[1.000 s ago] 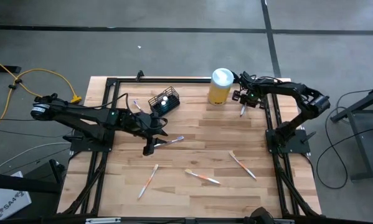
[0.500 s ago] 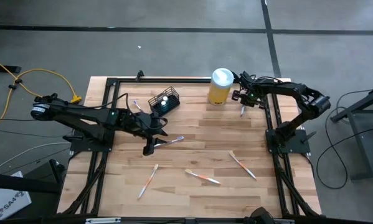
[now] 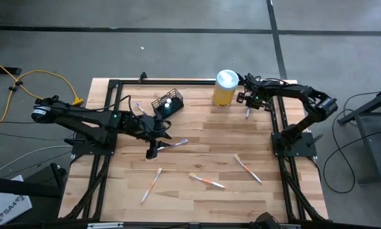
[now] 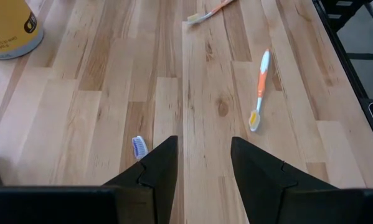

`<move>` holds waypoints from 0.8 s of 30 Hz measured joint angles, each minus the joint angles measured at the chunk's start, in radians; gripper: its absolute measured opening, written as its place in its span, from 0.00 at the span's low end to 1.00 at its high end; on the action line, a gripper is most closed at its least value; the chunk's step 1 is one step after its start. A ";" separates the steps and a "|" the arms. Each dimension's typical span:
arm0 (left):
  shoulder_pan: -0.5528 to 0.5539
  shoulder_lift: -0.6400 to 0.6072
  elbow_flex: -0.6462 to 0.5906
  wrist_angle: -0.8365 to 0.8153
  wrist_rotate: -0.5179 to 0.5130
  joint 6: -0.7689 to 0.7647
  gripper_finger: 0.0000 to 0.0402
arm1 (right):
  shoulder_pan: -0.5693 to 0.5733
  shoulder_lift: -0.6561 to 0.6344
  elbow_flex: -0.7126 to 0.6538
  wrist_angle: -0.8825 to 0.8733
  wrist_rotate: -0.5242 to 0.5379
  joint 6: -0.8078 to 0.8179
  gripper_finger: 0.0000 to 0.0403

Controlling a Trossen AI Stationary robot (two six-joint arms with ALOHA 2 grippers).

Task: Pick & Place toothbrushing station
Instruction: Put the top right purple toothbrush into the right section of the wire organizer

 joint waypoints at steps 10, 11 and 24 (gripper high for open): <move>0.000 0.000 0.000 0.000 0.000 0.001 0.36 | 0.000 0.004 -0.003 -0.002 0.006 0.000 0.13; 0.000 0.000 0.000 0.000 0.000 0.001 0.36 | 0.000 0.004 -0.003 -0.001 0.006 0.000 0.14; 0.000 0.000 0.000 0.000 0.000 0.001 0.36 | 0.000 0.004 -0.003 0.018 0.012 0.046 0.16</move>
